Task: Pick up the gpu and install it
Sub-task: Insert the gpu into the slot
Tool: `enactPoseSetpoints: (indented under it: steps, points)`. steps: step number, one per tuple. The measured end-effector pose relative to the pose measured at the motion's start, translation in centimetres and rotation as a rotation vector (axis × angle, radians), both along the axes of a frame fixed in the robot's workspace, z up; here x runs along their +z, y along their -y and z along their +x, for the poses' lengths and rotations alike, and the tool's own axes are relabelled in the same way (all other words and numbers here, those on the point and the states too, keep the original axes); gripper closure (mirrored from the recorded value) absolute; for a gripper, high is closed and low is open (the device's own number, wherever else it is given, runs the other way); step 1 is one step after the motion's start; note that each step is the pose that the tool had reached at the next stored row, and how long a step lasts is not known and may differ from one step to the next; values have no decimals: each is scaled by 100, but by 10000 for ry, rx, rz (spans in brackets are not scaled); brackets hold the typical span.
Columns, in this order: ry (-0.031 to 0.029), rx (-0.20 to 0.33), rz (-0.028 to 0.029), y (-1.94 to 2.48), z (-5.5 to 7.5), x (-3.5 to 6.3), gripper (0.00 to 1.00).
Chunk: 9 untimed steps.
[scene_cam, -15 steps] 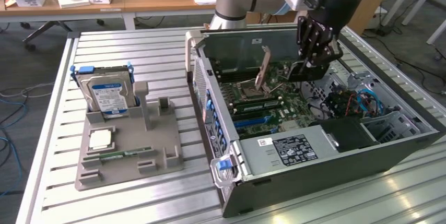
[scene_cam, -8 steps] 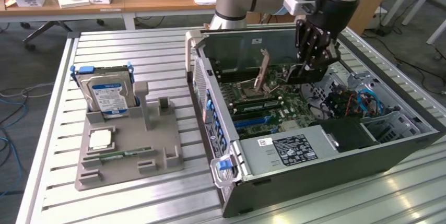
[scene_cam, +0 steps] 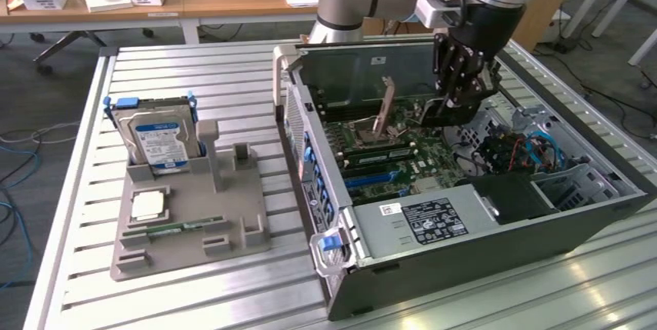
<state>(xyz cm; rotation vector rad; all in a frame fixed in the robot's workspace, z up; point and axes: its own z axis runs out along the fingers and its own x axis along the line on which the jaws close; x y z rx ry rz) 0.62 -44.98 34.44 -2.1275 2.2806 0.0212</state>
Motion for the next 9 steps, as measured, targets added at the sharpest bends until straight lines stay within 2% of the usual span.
enactPoseSetpoints:
  steps: [9]
  points:
    - [0, 0, 0, 0, -13, -80, 74]
